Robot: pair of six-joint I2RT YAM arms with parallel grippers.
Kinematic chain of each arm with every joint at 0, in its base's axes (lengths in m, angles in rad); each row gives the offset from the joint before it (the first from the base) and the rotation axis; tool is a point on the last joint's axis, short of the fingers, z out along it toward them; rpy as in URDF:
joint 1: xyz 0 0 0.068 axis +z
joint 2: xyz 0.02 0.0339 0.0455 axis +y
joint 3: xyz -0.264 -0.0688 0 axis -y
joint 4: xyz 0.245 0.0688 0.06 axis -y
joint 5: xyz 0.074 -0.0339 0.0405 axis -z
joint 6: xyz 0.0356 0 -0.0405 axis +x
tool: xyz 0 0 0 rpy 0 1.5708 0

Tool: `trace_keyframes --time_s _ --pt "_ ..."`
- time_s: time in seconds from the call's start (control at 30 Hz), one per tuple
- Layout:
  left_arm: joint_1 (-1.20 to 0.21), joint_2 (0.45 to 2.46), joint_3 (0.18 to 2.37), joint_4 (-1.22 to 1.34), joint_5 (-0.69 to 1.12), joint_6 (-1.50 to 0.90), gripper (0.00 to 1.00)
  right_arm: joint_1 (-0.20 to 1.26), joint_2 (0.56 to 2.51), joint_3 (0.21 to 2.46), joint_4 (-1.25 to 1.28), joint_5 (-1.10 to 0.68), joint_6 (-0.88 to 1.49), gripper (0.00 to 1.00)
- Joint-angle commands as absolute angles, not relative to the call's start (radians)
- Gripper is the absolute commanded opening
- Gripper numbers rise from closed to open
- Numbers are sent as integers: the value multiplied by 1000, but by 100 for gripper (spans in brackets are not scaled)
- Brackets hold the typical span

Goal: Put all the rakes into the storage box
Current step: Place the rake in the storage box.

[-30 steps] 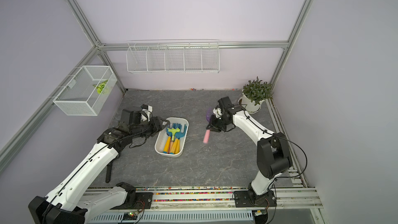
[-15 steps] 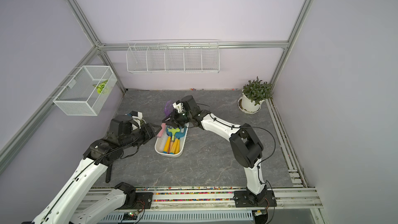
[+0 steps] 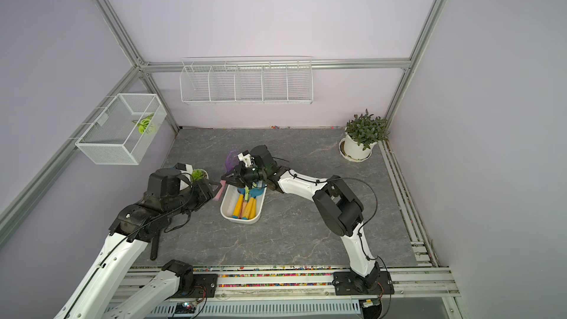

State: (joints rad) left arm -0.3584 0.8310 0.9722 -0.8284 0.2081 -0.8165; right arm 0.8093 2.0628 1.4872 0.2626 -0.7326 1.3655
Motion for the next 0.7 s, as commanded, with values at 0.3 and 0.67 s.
trace_keyframes --time_s 0.3,0.67 --pt "-346 907 985 -779 266 -777 57 727 1777 1300 -139 -722 1039 0" --pt "-345 903 964 -761 285 -785 57 703 1782 1167 -116 -711 1029 0"
